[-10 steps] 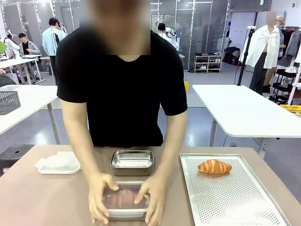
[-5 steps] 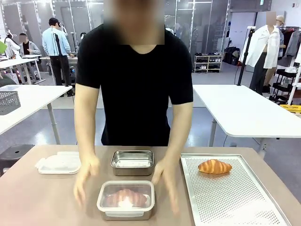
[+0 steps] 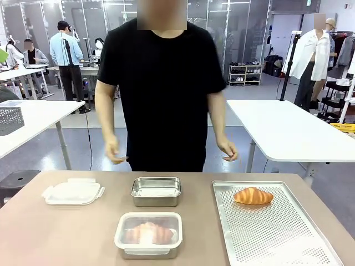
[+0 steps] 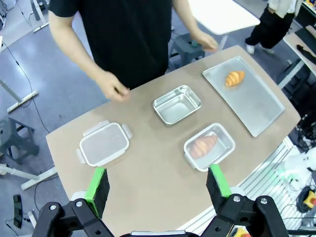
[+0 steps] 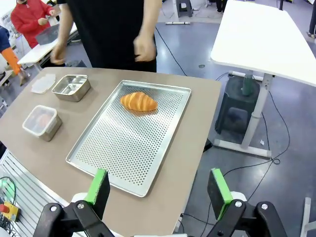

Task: Place the bread into the airtight container.
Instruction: Pick up a Butter Roll and place it into an empty Airtight Container.

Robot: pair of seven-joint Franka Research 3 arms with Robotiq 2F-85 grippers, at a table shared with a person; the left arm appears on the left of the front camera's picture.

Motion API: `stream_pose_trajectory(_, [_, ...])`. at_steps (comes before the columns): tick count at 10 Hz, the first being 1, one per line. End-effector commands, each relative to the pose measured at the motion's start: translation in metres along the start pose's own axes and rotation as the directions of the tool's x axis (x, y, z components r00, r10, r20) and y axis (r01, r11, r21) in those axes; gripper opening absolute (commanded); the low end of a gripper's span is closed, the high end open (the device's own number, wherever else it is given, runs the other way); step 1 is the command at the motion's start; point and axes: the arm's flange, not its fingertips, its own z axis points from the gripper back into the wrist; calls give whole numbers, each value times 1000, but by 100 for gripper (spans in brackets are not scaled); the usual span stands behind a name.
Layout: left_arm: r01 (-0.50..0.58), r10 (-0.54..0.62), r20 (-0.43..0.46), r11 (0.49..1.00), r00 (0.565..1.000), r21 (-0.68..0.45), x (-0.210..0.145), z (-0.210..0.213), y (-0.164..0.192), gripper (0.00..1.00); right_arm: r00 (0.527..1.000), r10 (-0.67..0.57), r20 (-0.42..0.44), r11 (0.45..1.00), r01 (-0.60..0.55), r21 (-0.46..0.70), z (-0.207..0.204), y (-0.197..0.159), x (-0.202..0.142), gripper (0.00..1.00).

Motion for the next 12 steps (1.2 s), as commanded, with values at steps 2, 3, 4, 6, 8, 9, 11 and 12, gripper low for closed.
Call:
stream_pose_trajectory(2, [9,-9,-3,1000,1000,-4,1,1,0,100,1000,4,5,1000,-4,6,2,3,-1,100])
stream_pose_trajectory(3, [9,-9,-3,1000,1000,-4,1,1,0,100,1000,4,5,1000,-4,6,2,3,-1,100])
stream_pose_trajectory(4, [9,-9,-3,1000,1000,-4,1,1,0,100,1000,4,5,1000,-4,6,2,3,-1,100])
stream_pose_trajectory(6, [9,-9,-3,1000,1000,-4,1,1,0,100,1000,4,5,1000,-4,6,2,3,-1,100])
stream_pose_trajectory(8, [9,-9,-3,1000,1000,-4,1,1,0,100,1000,4,5,1000,-4,6,2,3,-1,100])
stream_pose_trajectory(9, [9,-9,-3,1000,1000,-4,1,1,0,100,1000,4,5,1000,-4,6,2,3,-1,100])
stream_pose_trajectory(11, [9,-9,-3,1000,1000,-4,1,1,0,100,1000,4,5,1000,-4,6,2,3,-1,100])
stream_pose_trajectory(12, [9,-9,-3,1000,1000,-4,1,1,0,100,1000,4,5,1000,-4,6,2,3,-1,100])
